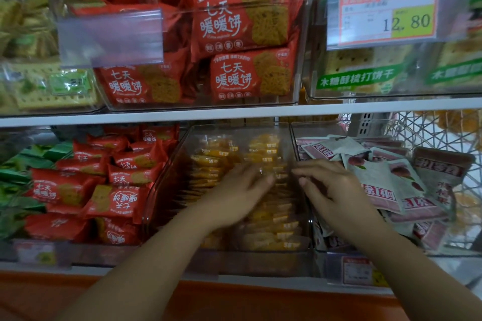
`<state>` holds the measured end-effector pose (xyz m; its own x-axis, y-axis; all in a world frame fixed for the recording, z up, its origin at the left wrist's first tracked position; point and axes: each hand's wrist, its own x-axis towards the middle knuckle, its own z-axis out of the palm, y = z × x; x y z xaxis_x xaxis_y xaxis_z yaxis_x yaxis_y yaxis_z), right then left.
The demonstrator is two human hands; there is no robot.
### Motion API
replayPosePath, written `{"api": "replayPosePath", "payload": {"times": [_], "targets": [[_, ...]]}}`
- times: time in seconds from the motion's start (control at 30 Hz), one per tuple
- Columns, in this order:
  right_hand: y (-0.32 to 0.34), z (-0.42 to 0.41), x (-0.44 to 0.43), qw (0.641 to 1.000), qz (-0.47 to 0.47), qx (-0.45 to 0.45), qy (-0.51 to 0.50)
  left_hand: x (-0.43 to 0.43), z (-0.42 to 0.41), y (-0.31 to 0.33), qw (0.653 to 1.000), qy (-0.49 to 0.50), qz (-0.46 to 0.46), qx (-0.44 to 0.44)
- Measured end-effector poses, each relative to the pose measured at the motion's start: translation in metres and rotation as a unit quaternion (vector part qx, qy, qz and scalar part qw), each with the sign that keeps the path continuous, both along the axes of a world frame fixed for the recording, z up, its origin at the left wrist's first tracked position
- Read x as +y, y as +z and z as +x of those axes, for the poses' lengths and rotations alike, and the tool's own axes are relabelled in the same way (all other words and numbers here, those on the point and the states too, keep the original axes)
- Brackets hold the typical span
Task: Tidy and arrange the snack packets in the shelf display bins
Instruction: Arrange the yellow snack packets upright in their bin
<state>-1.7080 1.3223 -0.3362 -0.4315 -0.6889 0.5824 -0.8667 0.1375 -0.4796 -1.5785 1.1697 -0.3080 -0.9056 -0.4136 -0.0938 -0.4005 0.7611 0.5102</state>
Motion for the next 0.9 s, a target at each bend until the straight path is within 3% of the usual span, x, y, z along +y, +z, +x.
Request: {"api": "replayPosePath", "payload": {"times": [0.07, 0.17, 0.5, 0.63, 0.9], "targets": [[0.0, -0.002, -0.003, 1.0, 0.02, -0.011, 0.001, -0.024, -0.001, -0.001, 0.994, 0.076, -0.009, 0.076], [0.0, -0.006, -0.007, 0.999, 0.033, -0.012, -0.003, -0.045, -0.009, -0.004, 0.989, 0.114, -0.072, 0.054], [0.001, -0.01, -0.008, 0.998, 0.05, -0.029, 0.009, -0.065, -0.05, -0.017, 0.966, 0.01, -0.252, -0.062], [0.0, -0.011, -0.007, 0.999, 0.044, -0.026, 0.011, -0.075, -0.058, -0.014, 0.967, -0.005, -0.25, -0.056], [0.0, -0.01, -0.01, 0.999, 0.041, -0.023, 0.014, -0.08, -0.058, -0.004, 0.978, 0.003, -0.199, 0.059]]}}
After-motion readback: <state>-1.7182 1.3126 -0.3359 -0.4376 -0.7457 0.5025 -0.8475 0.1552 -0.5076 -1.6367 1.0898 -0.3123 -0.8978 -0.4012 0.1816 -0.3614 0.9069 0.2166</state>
